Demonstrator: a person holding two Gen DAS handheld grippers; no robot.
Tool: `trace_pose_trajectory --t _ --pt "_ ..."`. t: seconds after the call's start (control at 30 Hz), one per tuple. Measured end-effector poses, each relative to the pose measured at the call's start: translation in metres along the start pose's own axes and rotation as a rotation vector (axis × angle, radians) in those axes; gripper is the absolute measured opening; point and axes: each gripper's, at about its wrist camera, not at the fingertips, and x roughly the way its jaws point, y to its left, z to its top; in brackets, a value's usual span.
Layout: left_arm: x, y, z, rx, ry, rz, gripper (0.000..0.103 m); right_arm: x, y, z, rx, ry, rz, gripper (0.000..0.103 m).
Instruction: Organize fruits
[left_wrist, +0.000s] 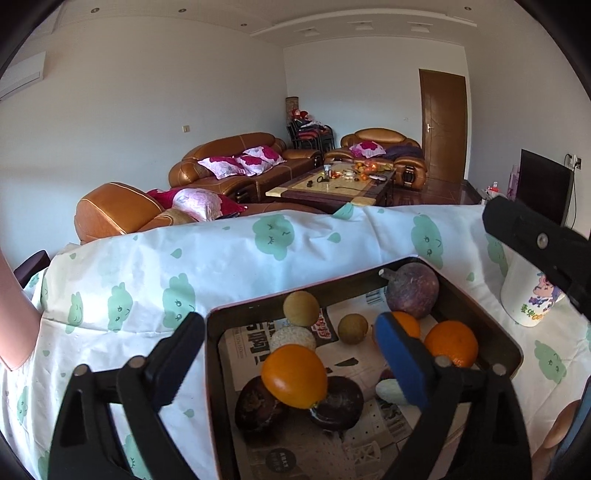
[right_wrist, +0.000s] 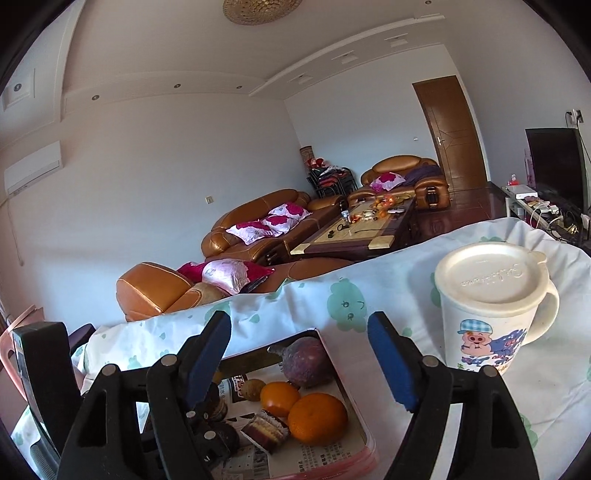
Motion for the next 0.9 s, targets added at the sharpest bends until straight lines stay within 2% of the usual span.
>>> trace_pose_trajectory --t 0.13,0.5,0.73,0.9 --pt "-0.002 -0.003 0.000 0.015 -0.012 -0.004 0.103 0.004 0.003 -0.001 -0.019 0.007 -0.008 0.078" --pt "-0.016 0.006 -0.006 -0.025 -0.043 0.025 0.103 -0.009 0.006 -0.009 -0.058 -0.094 -0.060 0.082" --pt "-0.028 0.009 -0.012 -0.032 -0.057 0.039 0.103 -0.014 0.021 -0.017 -0.144 -0.088 -0.084 0.083" --pt "-0.044 0.016 -0.019 -0.048 -0.096 0.056 0.103 -0.031 0.026 -0.022 -0.168 -0.130 -0.096 0.083"
